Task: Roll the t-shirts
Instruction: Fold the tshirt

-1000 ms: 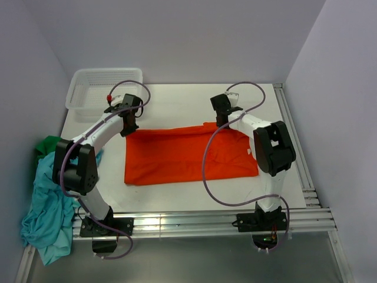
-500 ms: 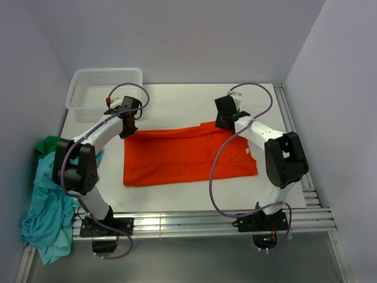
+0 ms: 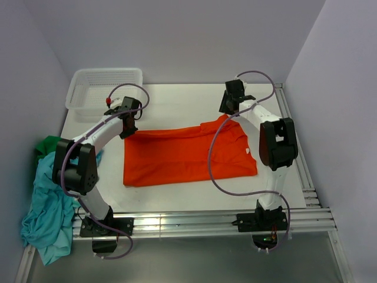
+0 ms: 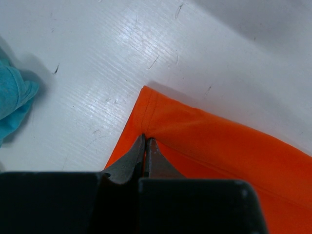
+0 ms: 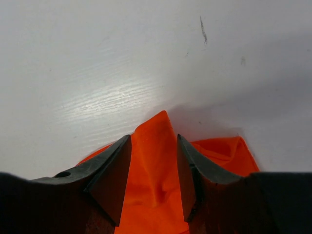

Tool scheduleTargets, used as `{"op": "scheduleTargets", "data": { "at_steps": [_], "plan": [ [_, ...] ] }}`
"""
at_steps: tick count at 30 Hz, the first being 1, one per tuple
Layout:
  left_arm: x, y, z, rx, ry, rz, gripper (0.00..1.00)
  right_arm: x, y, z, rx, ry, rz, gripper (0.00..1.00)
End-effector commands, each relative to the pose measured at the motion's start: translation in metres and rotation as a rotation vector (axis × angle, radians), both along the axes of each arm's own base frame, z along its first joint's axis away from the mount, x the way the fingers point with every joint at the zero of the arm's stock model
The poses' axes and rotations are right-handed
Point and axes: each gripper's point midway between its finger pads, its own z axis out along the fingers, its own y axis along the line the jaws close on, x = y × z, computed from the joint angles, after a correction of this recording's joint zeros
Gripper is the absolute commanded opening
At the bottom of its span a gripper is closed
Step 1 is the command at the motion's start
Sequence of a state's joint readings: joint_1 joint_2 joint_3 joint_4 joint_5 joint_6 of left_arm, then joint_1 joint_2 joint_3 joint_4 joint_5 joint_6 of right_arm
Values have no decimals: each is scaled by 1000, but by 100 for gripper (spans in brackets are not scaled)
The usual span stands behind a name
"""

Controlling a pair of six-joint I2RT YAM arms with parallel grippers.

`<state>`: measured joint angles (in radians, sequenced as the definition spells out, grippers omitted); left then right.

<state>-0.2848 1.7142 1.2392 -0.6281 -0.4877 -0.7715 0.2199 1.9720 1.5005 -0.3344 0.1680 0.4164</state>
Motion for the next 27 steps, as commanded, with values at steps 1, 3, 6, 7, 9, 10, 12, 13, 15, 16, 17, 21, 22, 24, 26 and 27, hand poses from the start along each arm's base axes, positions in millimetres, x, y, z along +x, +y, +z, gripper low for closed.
{"op": "scheduleTargets", "data": {
  "at_steps": [1,3,6,7,9,10,12,13,15,16,17,21,22,24,26,27],
  "plan": [
    [5,1,6,-1,-31,-1,0,7,5,-2,31,19,42,50],
    [4,1,5,-2,-28,0,0,11,1,-5,35,22,36,50],
    [4,2,5,1,-23,-1,0,14,2,-12,42,40,43,50],
    [5,1,5,1,-26,-2,0,15,3,-17,45,49,45,50],
    [6,1,5,-1,-25,-4,0,16,4,-20,53,53,50,50],
    [6,1,5,-1,-25,-4,0,17,3,-23,55,57,46,50],
    [6,1,5,1,-26,-2,0,17,1,-25,44,60,39,50],
    [6,1,5,4,-24,-3,0,18,-1,-24,38,58,27,50],
    [6,2,6,6,-25,-3,0,18,-5,-23,23,51,9,50],
    [6,2,5,6,-24,-3,0,18,-8,-20,24,40,0,50],
    [5,2,5,6,-23,-2,0,18,-8,-19,23,37,-2,50],
    [5,1,5,2,-25,-3,0,21,-12,-21,35,51,-3,50],
    [5,1,5,2,-27,-3,0,23,-9,-20,47,49,10,50],
    [5,2,6,3,-28,-3,0,24,-8,-22,58,54,16,50],
    [5,2,6,3,-29,-4,0,24,-5,-27,71,68,32,50],
    [5,1,7,2,-30,-4,0,24,-5,-28,73,71,32,50]
  ]
}}
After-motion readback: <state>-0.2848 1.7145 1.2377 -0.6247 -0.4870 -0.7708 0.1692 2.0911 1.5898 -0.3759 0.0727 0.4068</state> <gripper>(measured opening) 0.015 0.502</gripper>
